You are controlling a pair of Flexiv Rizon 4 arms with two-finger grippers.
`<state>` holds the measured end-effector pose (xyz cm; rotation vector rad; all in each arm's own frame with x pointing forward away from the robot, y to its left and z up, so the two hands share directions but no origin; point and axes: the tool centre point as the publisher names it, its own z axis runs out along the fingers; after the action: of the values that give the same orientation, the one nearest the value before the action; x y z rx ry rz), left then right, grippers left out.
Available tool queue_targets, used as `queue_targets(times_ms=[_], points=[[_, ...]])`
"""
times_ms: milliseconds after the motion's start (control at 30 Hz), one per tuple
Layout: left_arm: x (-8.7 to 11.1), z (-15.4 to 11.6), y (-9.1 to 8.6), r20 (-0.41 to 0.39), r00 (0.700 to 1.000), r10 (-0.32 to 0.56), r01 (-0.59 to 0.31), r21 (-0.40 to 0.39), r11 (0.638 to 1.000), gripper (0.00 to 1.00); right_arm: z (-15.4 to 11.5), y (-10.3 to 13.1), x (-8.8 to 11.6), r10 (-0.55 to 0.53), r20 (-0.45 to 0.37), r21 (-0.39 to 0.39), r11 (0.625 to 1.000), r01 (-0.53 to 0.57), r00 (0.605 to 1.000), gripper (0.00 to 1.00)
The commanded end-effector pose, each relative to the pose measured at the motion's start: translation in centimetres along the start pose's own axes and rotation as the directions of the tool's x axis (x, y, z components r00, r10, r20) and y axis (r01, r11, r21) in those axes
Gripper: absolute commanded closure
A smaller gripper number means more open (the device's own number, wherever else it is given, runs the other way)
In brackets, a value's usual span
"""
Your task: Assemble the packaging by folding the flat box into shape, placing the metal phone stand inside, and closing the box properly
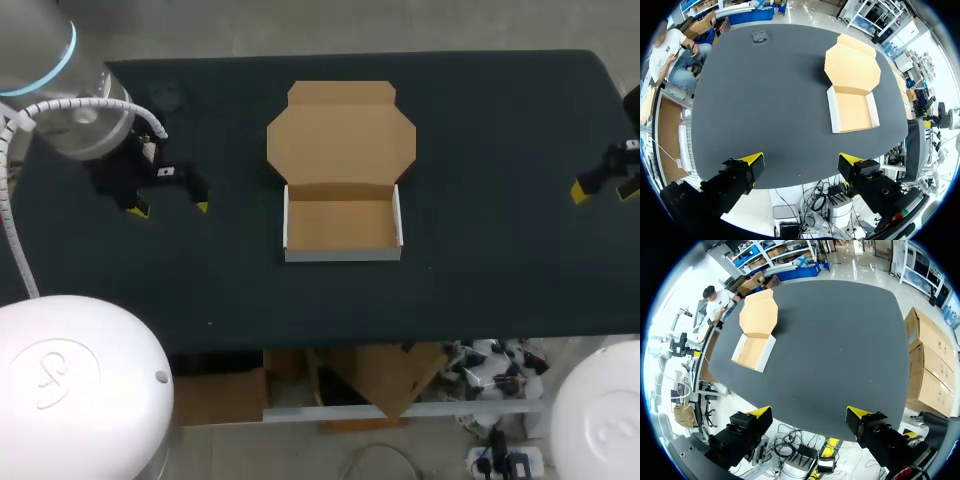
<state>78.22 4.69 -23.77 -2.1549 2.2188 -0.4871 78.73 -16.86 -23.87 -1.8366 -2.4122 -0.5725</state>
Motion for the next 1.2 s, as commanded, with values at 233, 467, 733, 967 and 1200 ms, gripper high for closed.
queue_targets(times_ms=[233, 467, 733, 967, 1200], points=[[-0.9, 2.6, -2.5, 0.002, 1.0, 0.014, -0.014, -0.013, 1.0, 0.0, -0.1, 0.0, 0.0, 0.001, -0.001, 0.003, 1.0, -0.001, 1.0, 0.0], [-1.9, 4.0, -4.3, 0.001, 1.0, 0.018, -0.018, -0.012, 1.0, 0.0, -0.1, 0.0, 0.0, 0.001, -0.001, 0.003, 1.0, -0.001, 1.0, 0.0], [-2.8, 6.5, -6.6, 0.02, 1.0, 0.023, -0.022, -0.028, 0.999, 0.0, -0.1, 0.0, 0.0, 0.001, -0.001, 0.003, 1.0, -0.001, 1.0, 0.0], [-3.2, 8.4, -9.0, 0.035, 0.999, 0.018, -0.016, -0.044, 0.999, 0.0, -0.1, 0.0, 0.0, 0.001, -0.001, 0.003, 1.0, -0.001, 1.0, 0.0], [-4.1, 9.8, -11.4, 0.058, 0.998, 0.002, 0.002, -0.066, 0.998, 0.0, -0.1, 0.0, 0.0, 0.001, -0.001, 0.003, 1.0, -0.001, 1.0, 0.0]])
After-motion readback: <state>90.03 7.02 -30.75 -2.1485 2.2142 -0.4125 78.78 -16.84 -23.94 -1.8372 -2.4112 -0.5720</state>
